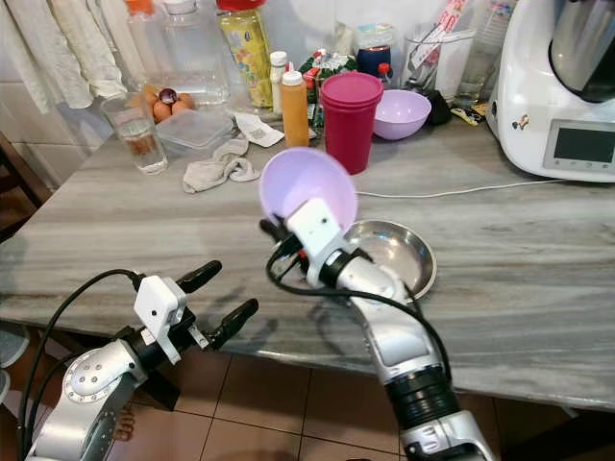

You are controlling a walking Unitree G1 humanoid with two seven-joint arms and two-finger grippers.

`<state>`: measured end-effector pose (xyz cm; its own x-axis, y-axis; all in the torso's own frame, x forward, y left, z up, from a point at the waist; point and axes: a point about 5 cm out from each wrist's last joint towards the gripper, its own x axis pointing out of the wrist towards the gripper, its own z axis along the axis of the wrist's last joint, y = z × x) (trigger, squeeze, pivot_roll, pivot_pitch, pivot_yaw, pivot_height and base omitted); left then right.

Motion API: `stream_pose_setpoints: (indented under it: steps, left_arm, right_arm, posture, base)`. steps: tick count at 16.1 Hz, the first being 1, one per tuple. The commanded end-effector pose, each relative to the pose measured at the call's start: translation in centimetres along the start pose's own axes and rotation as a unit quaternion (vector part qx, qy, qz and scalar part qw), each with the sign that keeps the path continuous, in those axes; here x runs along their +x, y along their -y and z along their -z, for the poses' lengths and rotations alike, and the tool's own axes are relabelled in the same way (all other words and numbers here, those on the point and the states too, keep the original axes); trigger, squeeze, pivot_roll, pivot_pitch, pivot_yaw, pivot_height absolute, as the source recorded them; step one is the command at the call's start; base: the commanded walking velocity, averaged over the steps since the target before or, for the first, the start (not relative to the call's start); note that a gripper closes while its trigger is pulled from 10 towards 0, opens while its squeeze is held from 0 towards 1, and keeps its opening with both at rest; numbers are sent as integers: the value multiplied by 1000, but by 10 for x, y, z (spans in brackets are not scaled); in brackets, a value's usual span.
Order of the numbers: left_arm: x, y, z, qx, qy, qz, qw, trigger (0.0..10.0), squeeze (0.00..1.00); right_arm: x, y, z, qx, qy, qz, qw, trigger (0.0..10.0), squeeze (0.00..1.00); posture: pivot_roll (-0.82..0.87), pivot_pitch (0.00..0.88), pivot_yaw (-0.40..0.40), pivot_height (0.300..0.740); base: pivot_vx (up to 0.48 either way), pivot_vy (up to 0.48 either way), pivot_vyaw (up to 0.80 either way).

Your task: Setting the table

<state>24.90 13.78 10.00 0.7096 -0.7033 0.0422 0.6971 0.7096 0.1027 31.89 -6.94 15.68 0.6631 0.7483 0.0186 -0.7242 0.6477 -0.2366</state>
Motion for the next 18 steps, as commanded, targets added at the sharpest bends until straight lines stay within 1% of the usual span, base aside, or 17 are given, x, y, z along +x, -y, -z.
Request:
stream_pose_setpoints:
  steps: [1,3,5,8,12,18]
  left_arm:
    - [-2,0,-4,11,5,1,1000,10000,0]
    - [-1,1,-5,11,7,4,1000,10000,0]
    - [0,2,-7,11,8,7,1000,10000,0]
    - [2,3,-10,11,10,9,1000,10000,0]
    - [2,4,-12,7,9,8,1000,10000,0]
    - [3,4,-12,2,4,10,1000,10000,0]
  right_arm:
    - [3,-5,-1,-3,7,-15,1000,10000,0]
    - [5,-11,4,-5,3,-33,999,10000,0]
    - [4,-11,7,-3,-1,-37,999,10000,0]
    - [4,-12,13,16,-7,-43,999,10000,0]
    - [4,-16,15,18,-7,-53,998,10000,0]
    - [1,-21,24,19,-32,-69,997,10000,0]
  posture:
    - [-251,96,78,740]
    - [-253,98,83,740]
    - [-253,102,88,740]
    - [-252,101,93,740]
    - [-253,103,95,740]
    - [-257,101,98,740]
  base:
    - [0,0,0]
    - [0,0,0]
    - [0,0,0]
    - [0,0,0]
    - [0,0,0]
    - [0,0,0]
